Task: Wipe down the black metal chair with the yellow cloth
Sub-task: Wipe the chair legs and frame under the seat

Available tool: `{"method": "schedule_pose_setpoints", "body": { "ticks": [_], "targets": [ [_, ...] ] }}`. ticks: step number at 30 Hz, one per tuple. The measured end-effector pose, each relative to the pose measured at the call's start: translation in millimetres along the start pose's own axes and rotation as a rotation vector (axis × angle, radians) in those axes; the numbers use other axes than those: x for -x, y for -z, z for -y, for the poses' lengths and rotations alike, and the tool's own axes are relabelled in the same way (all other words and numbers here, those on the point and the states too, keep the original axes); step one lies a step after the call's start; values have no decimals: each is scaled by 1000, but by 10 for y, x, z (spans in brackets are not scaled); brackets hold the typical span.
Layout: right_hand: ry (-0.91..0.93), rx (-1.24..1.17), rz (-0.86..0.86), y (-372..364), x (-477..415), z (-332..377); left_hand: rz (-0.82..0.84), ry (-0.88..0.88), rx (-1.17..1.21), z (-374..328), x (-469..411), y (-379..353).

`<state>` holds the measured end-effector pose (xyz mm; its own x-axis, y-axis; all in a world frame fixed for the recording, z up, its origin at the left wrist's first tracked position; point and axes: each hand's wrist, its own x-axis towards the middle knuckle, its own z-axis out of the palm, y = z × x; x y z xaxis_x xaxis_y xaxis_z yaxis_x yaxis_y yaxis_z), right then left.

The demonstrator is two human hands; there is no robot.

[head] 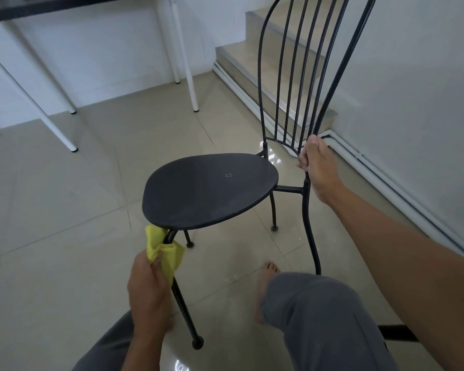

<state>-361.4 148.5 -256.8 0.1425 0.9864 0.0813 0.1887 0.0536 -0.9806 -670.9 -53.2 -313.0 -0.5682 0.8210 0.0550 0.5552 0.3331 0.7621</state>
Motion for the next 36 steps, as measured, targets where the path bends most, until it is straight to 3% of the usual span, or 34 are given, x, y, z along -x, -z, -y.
{"method": "schedule_pose_setpoints", "body": {
  "ticks": [3, 5, 11, 15, 23, 36],
  "targets": [
    [11, 67, 14, 27, -10, -39, -207, 59, 103, -256, 233, 174],
    [11, 67, 11, 27, -21, -38, -210, 56, 235, -510, 422, 145],
    [24, 64, 36, 57, -88, -61, 270, 98, 478, -932, 650, -592],
    [8, 56, 40, 44, -132, -95, 471, 81, 554, -1090, 568, -1182],
    [62, 3, 61, 56, -170, -145, 613, 10, 443, -1260, 404, -2131],
    [133, 43, -15, 5, -150, -384, 715, -239, 242, -1554, 192, -2688]
  ]
}}
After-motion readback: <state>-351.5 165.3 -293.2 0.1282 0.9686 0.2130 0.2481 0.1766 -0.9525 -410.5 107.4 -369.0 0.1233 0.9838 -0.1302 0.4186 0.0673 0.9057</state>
